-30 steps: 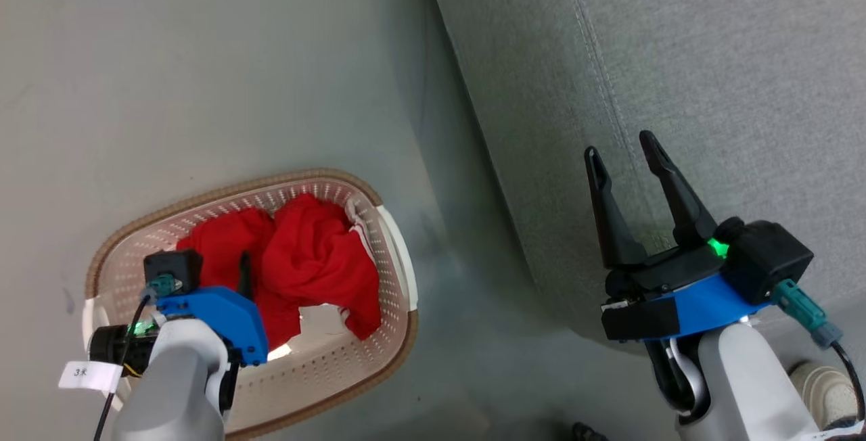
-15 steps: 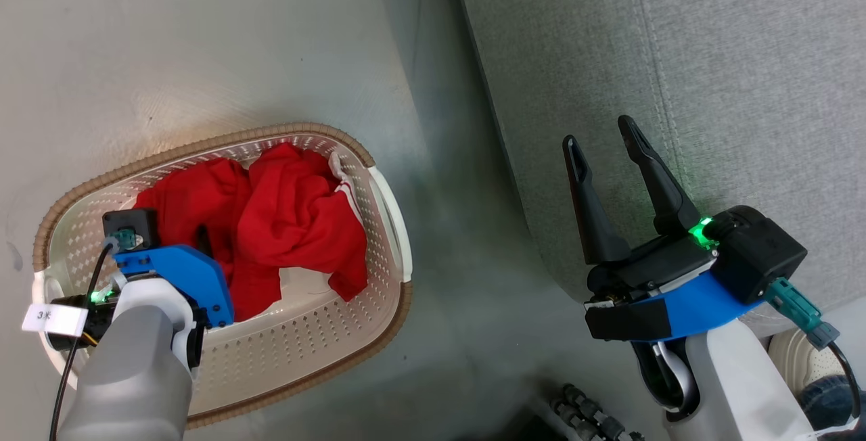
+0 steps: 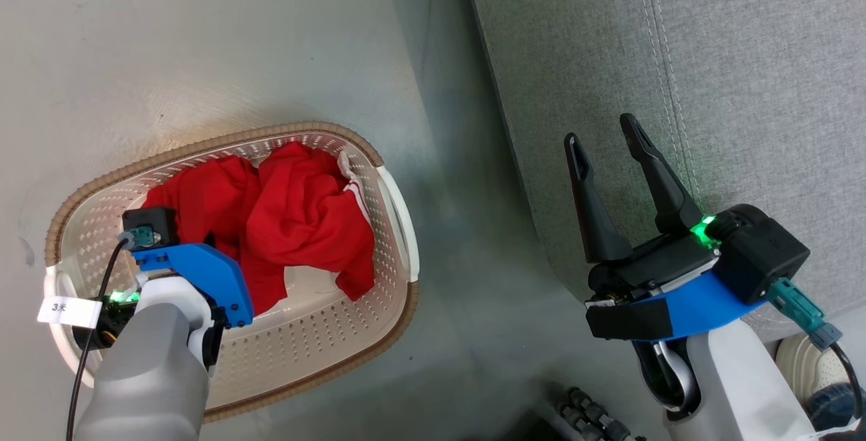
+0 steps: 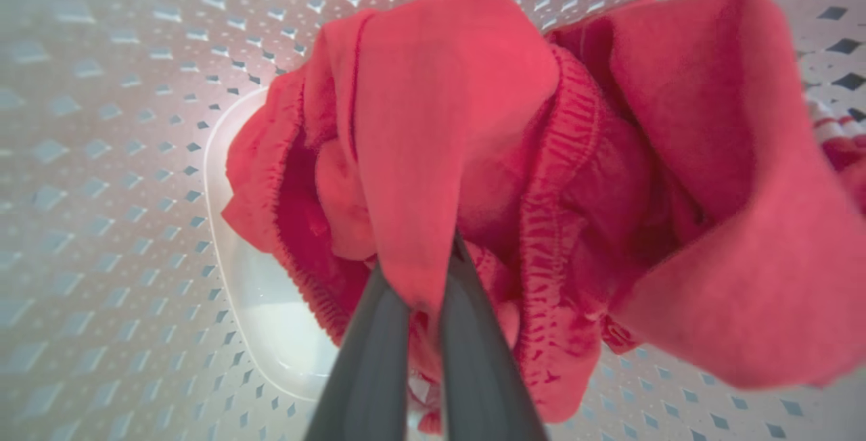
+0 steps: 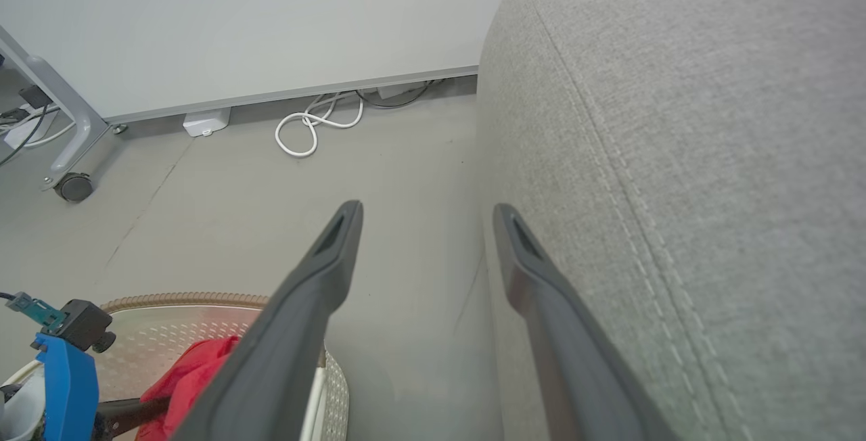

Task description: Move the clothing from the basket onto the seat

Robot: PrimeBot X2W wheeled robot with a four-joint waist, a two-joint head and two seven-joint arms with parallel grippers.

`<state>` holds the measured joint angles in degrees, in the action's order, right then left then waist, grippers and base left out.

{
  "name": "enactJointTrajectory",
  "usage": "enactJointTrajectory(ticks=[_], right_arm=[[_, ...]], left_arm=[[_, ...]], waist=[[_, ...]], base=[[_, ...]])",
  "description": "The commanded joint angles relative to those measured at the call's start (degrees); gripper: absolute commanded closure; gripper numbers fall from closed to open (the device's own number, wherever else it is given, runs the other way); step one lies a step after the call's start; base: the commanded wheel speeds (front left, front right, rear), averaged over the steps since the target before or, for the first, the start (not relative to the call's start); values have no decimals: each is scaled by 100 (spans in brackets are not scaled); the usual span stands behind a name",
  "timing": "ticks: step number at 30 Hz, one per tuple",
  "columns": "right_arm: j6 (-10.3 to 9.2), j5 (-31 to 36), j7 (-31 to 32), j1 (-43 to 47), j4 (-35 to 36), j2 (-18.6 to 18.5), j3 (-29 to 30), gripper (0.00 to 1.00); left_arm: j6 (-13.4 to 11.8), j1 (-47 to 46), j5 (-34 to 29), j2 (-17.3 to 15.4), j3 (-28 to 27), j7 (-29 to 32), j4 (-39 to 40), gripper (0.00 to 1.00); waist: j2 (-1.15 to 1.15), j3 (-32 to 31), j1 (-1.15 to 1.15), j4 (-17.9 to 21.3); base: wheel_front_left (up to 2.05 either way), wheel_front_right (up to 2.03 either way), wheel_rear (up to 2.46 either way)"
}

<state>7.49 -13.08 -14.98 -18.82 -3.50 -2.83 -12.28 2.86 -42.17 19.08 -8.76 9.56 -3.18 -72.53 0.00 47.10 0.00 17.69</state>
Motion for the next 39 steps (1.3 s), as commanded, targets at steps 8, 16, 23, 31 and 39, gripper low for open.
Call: enactJointTrajectory(ticks=[8,16,23,31,39], right_arm=[[1,74,-30,-116,-20,-11,21,0],[1,130,-28,-161,-95,-10,10,0],[1,239,-20,-202,-217,-11,43,0],[1,334,75,-136,-365,-13,117,0],[1,414,216,174,-545,-12,269,0]], left_arm=[[12,-96,68,75,28,-128,-48,100],[77,-62,119,183,114,-137,-76,100],[213,172,268,389,128,-441,-82,100],[426,459,360,539,357,-1021,169,100],[473,855,605,584,597,-1197,746,100]], waist=[[0,-87,0,-88],[0,-245,0,-208],[0,-680,0,-507],[0,-1394,0,-972],[0,-2317,0,-1447]], base=[[0,0,0],[0,0,0],[0,0,0],[0,0,0],[0,0,0]])
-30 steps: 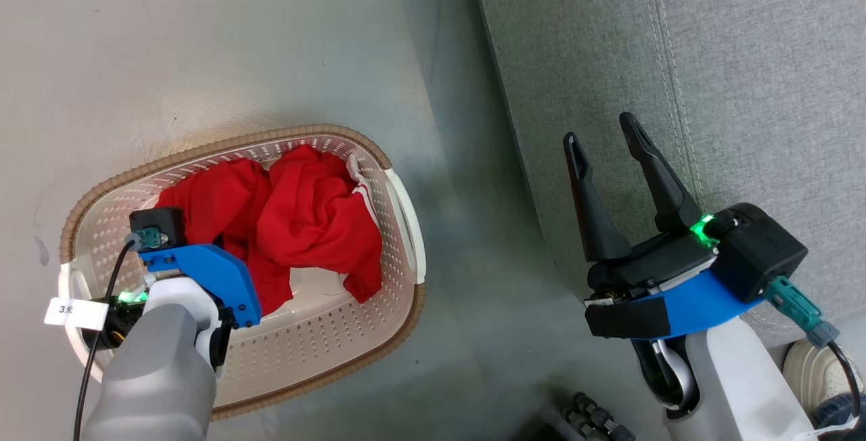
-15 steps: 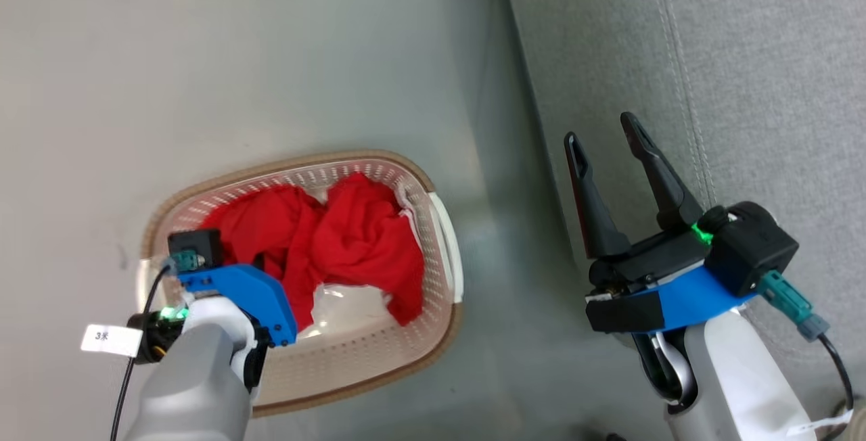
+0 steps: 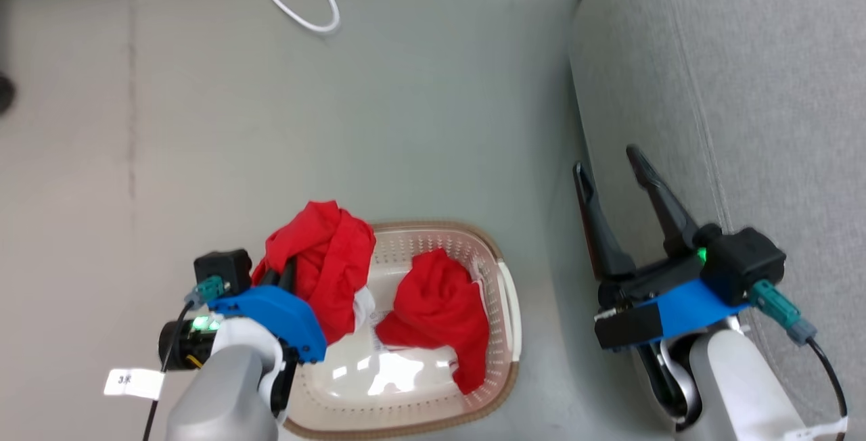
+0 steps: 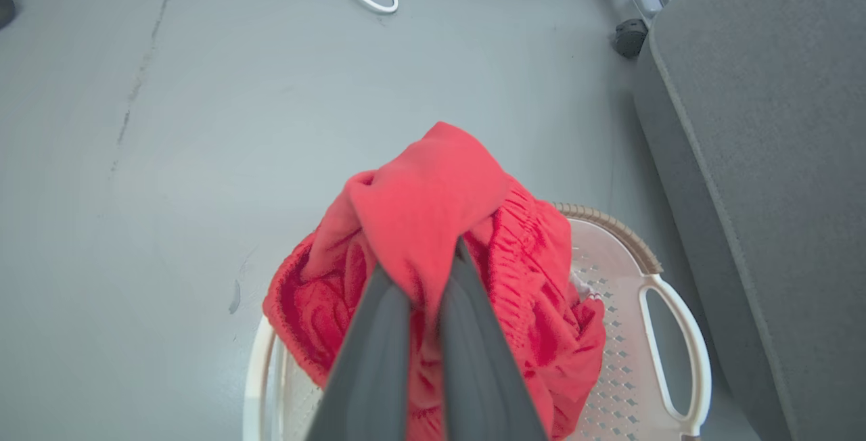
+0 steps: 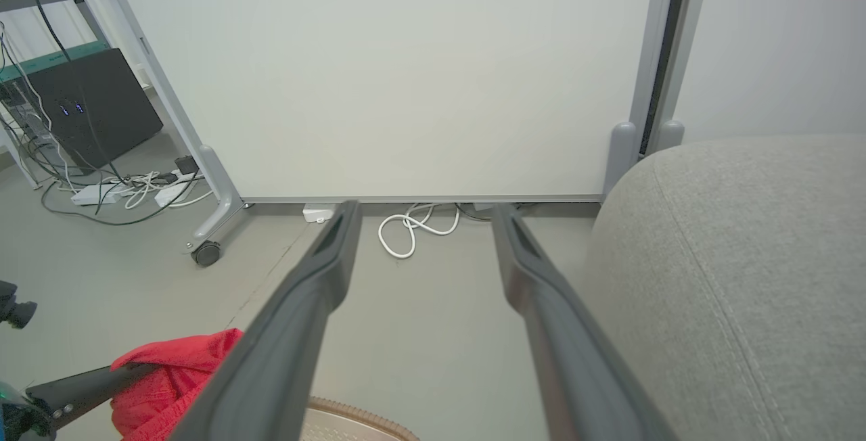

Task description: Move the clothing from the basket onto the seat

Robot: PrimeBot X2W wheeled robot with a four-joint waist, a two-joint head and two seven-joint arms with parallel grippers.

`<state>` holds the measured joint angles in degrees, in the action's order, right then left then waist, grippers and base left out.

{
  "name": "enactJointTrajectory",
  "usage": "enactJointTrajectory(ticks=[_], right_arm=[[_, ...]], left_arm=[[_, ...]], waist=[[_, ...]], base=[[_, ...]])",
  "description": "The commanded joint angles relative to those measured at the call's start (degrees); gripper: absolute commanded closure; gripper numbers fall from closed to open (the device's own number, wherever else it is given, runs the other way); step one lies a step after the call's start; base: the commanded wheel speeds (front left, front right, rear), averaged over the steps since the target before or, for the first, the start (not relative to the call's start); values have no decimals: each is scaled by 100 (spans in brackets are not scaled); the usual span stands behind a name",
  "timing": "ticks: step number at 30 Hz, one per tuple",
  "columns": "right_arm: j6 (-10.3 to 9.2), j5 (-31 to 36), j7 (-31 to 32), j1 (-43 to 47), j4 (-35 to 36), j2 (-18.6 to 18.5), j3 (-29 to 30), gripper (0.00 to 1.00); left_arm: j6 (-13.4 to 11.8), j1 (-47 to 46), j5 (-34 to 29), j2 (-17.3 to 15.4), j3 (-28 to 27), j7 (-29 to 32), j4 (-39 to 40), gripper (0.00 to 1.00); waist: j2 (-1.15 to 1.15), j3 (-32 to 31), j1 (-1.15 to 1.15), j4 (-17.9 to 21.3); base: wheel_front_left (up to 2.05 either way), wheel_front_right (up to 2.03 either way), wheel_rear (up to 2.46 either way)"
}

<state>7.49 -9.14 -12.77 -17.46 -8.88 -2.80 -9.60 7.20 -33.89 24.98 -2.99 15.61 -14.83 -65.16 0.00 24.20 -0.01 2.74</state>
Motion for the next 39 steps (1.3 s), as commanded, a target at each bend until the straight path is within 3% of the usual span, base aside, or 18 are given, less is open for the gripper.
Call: enactJointTrajectory(ticks=[1,9,20,29,39], right_arm=[[1,20,1,78,-23,-17,20,0],[1,-48,112,424,-164,-16,57,0],[1,-227,200,770,-343,-17,-172,0],[1,-262,286,892,-385,-17,-319,0],[1,-279,305,990,-322,-17,-347,0]], left_arm=[[39,80,46,9,58,-39,113,100],[42,420,173,11,459,-43,1000,100],[31,133,382,11,1240,-5,1472,100],[22,-248,816,11,1889,109,1831,100],[-187,-547,1203,8,2395,182,2063,100]], waist=[[0,-145,1,-6],[0,-982,1,-271],[0,-1785,1,-248],[0,-2160,1,-150],[0,-2247,1,-96]], base=[[0,0,0],[0,0,0],[0,0,0],[0,0,0],[0,0,0]])
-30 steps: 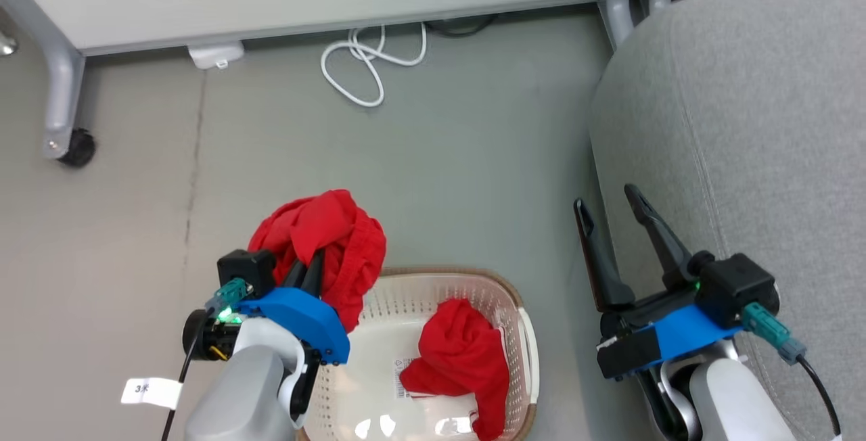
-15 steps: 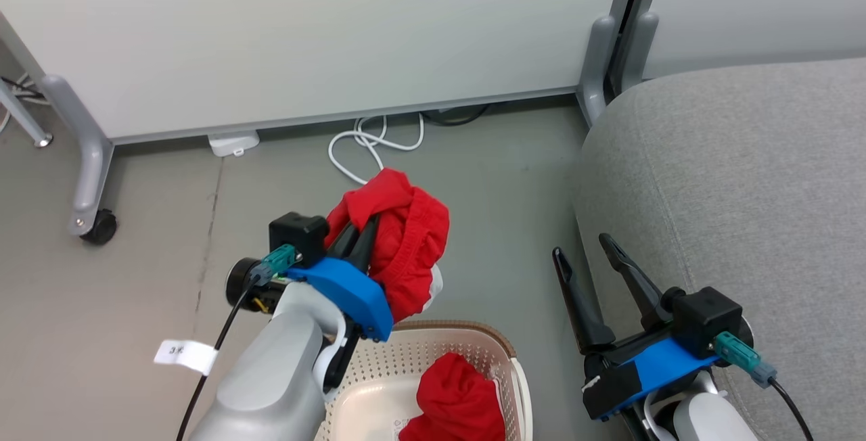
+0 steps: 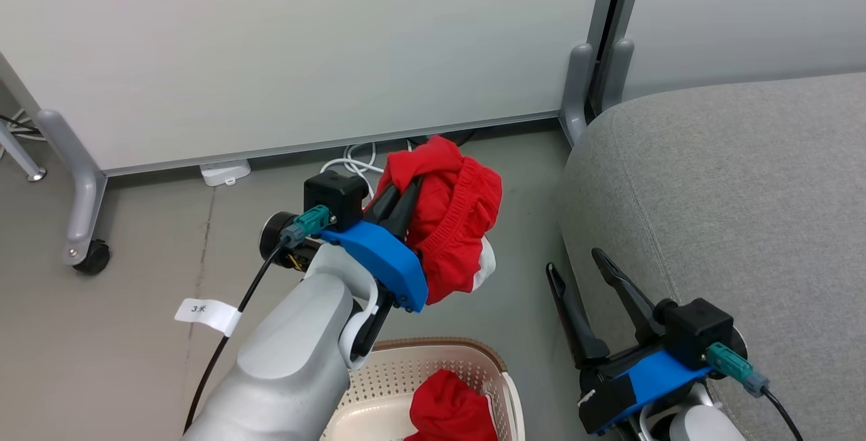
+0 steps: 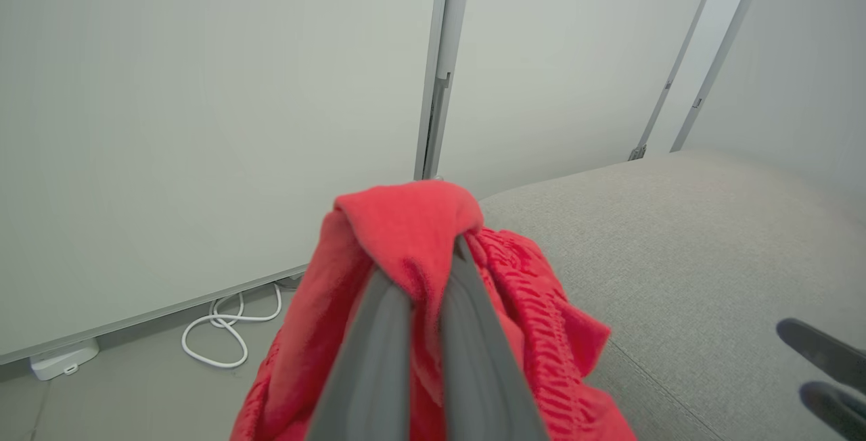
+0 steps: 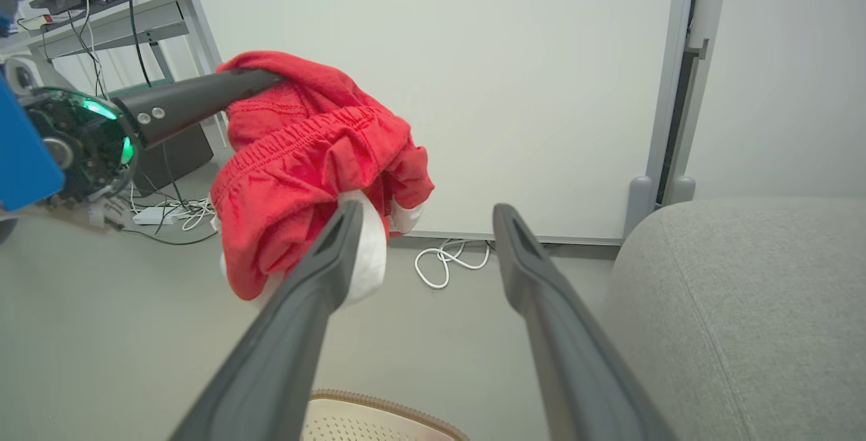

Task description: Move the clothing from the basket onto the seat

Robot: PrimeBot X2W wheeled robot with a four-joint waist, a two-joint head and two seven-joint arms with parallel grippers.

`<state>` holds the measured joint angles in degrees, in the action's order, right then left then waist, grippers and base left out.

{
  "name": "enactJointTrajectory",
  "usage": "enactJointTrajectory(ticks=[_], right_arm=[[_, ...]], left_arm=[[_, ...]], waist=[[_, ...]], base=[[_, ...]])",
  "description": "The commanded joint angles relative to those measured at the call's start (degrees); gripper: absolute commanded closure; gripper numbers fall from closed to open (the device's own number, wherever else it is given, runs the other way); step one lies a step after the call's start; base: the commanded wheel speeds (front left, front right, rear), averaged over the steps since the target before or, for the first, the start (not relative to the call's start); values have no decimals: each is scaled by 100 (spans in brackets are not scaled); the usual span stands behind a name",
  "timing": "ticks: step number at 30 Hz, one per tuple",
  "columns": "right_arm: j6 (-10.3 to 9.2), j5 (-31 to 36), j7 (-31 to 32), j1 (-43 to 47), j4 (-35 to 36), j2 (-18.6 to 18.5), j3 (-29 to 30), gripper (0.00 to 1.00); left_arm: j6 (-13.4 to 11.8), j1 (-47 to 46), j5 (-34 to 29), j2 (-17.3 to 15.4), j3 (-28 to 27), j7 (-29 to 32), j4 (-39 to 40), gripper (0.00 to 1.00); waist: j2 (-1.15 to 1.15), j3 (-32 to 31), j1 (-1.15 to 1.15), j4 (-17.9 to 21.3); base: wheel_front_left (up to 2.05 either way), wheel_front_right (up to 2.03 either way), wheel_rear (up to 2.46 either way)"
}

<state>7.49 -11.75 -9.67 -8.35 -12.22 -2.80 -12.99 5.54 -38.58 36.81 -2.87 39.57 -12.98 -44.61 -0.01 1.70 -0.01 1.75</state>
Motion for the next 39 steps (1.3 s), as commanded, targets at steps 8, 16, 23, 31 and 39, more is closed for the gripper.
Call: enactJointTrajectory(ticks=[8,16,23,31,39], right_arm=[[1,-336,88,-132,-28,-17,-280,0],[1,-994,369,-888,-817,-16,-941,0],[1,-1598,531,-1499,-1496,-16,-1600,0],[1,-2306,358,-2069,-2192,-17,-2148,0],[1,-2664,345,-2453,-2946,-15,-2456,0]], left_arm=[[-98,-219,228,-3,303,-46,17,100],[-142,-329,478,-5,619,-82,103,100],[-169,-439,630,-1,861,-88,168,100],[-213,-463,839,-3,1091,-127,226,100],[-246,-436,1078,-3,1294,-134,357,100]], waist=[[1,52,1,8],[1,26,1,-35],[1,17,1,-113],[1,-31,1,-183],[1,-126,1,-207]], base=[[0,0,0],[0,0,0],[0,0,0],[0,0,0],[0,0,0]])
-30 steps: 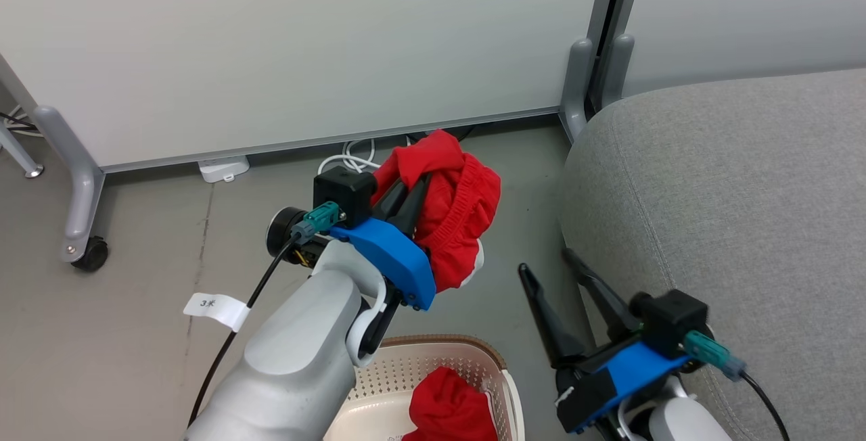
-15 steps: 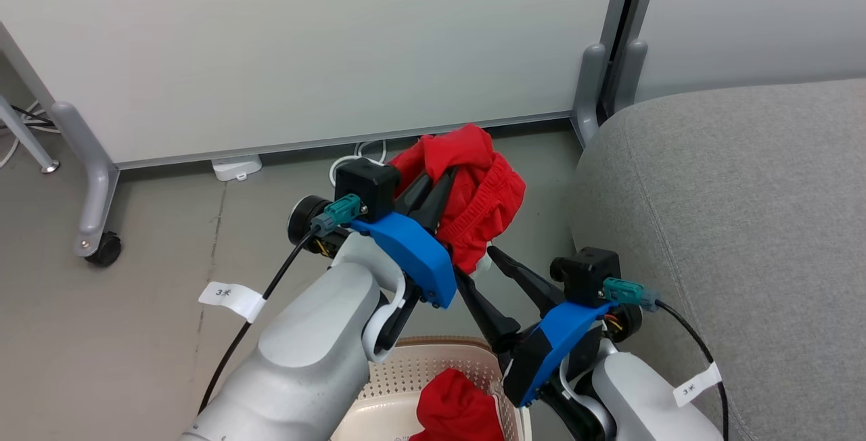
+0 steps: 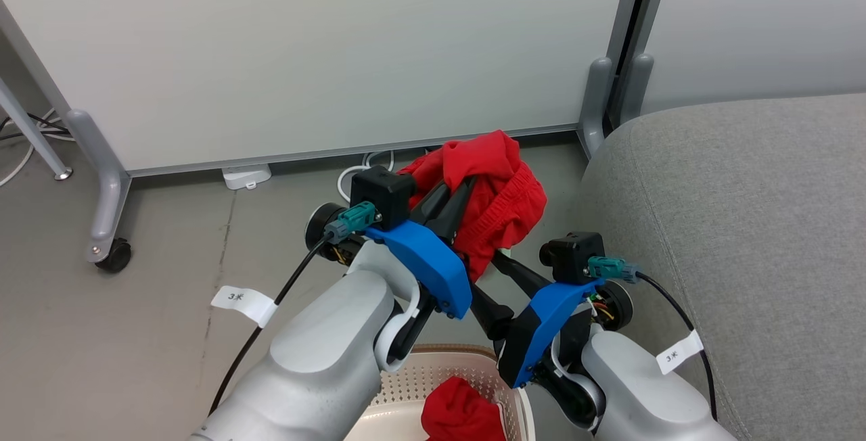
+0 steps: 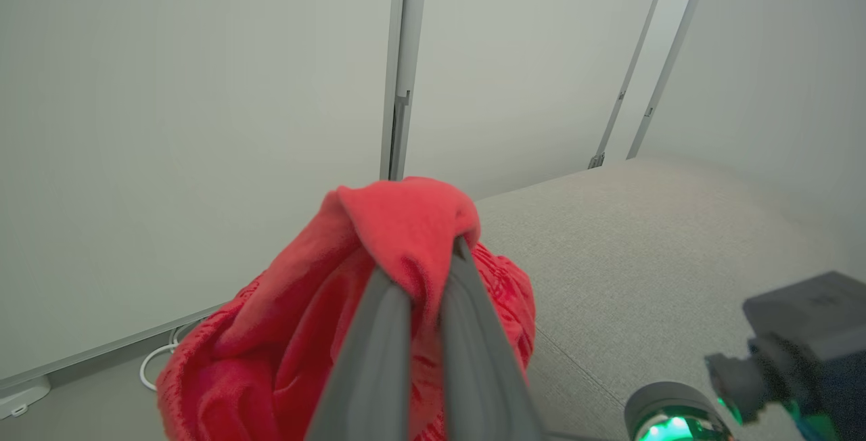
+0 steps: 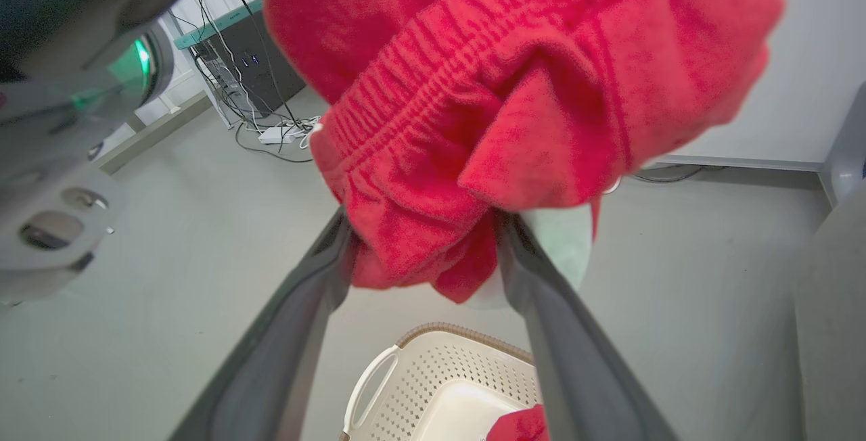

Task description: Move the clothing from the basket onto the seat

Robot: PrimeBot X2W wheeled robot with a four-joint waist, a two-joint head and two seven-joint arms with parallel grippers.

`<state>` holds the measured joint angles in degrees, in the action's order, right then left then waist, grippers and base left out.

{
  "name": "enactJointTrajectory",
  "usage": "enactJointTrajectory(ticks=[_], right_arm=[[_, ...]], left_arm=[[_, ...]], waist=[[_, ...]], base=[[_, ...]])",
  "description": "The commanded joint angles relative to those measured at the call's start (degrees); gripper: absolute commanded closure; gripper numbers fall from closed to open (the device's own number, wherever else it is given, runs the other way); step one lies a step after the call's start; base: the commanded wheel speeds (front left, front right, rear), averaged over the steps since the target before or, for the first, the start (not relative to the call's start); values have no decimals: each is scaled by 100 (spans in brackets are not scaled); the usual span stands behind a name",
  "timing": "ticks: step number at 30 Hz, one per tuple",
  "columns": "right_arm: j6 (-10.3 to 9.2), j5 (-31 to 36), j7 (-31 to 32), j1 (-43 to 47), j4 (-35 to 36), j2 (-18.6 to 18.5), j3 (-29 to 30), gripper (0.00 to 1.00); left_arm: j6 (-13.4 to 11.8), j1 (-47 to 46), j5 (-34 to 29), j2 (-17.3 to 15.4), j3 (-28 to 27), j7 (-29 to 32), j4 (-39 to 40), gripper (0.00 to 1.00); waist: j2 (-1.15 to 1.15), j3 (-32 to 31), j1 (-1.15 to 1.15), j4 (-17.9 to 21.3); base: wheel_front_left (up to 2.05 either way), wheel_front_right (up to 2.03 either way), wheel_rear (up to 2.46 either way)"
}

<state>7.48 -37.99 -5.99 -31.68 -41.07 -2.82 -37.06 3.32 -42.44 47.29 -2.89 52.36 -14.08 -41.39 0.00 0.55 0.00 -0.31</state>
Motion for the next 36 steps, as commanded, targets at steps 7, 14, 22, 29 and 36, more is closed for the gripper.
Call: enactJointTrajectory(ticks=[7,14,22,29,36], right_arm=[[3,-181,-91,-439,-531,-11,-395,69],[2,40,-216,-605,-855,-10,-578,100],[2,79,-261,-663,-926,-12,-610,100],[2,245,-299,-703,-1015,-12,-586,100],[2,438,-348,-717,-1012,-12,-529,100]], left_arm=[[-82,-86,202,0,205,-29,117,100],[-129,-143,293,0,325,-56,88,100],[-169,-174,348,0,348,-84,-5,100],[-162,-178,351,0,349,-100,-92,100],[-171,-175,332,0,322,-112,-168,96]], waist=[[0,-56,0,-32],[0,-65,0,-38],[0,-50,0,14],[0,-30,0,31],[0,-31,0,56]], base=[[0,0,0],[0,0,0],[0,0,0],[0,0,0],[0,0,0]])
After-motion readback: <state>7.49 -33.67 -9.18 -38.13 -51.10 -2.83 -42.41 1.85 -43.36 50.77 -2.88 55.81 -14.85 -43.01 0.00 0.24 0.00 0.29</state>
